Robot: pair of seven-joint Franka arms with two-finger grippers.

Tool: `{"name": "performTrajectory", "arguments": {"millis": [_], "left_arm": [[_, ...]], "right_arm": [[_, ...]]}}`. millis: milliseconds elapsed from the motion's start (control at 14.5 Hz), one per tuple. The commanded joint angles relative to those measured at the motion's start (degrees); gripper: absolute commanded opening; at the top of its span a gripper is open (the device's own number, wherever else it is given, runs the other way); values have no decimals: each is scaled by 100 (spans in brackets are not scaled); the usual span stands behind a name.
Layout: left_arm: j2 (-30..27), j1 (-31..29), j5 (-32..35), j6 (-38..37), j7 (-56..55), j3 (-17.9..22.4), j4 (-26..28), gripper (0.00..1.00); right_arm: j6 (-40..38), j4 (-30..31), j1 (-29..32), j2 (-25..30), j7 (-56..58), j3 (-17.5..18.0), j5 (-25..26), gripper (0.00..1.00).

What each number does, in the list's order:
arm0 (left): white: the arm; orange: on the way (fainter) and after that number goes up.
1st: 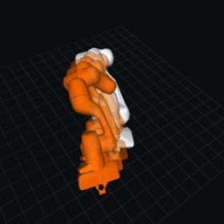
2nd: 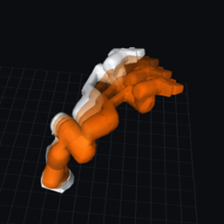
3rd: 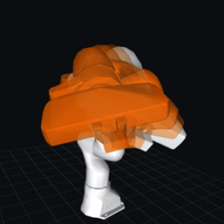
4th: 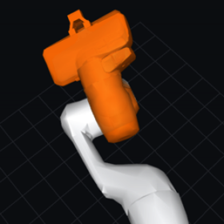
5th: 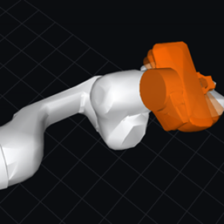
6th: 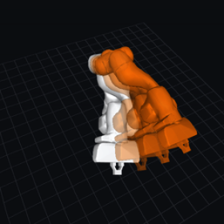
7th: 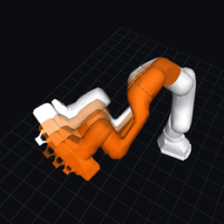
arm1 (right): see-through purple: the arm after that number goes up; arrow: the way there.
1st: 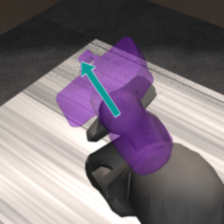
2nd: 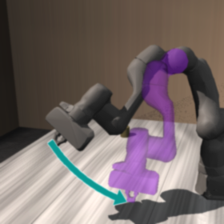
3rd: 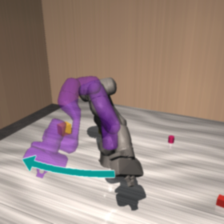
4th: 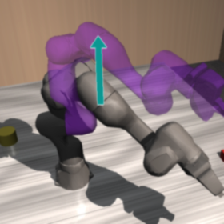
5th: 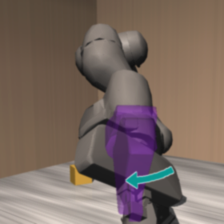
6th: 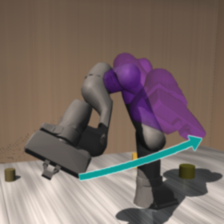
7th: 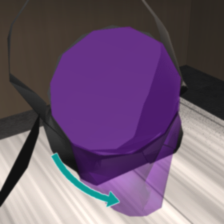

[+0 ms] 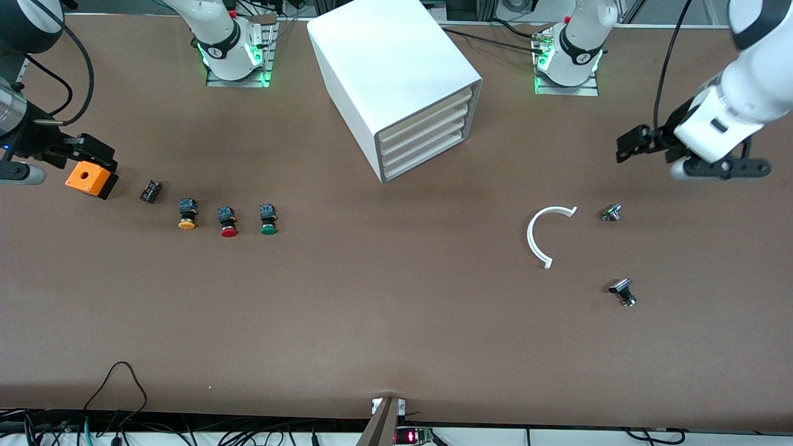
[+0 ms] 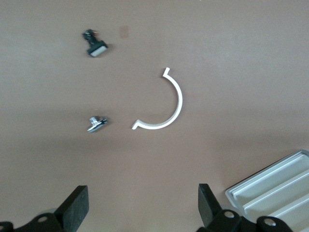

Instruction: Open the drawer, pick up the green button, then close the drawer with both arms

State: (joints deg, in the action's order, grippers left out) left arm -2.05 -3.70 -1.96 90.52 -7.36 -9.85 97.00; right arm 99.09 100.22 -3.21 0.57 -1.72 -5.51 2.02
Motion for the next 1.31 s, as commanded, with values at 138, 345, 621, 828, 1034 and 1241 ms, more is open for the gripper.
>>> {"name": "performTrajectory", "arguments": {"millis": [138, 345, 621, 828, 1034, 1241], "left_arm": [[-59, 45, 363, -236, 78, -52, -198, 100], [46, 62, 363, -237, 95, -61, -348, 100], [195, 124, 319, -210, 42, 70, -392, 100], [178, 115, 284, -219, 33, 45, -392, 100], [170, 106, 284, -228, 33, 27, -401, 100], [170, 106, 284, -228, 33, 18, -401, 100]], "right_arm": [[-12, -108, 31, -30, 128, -2, -9, 100], [-39, -108, 31, -22, 207, -2, -9, 100], [-30, -108, 31, -30, 524, -2, -18, 100], [40, -108, 31, -30, 428, -2, -62, 100], [23, -125, 48, -39, 418, -2, -62, 100], [49, -160, 57, -39, 418, -2, -62, 100]]}}
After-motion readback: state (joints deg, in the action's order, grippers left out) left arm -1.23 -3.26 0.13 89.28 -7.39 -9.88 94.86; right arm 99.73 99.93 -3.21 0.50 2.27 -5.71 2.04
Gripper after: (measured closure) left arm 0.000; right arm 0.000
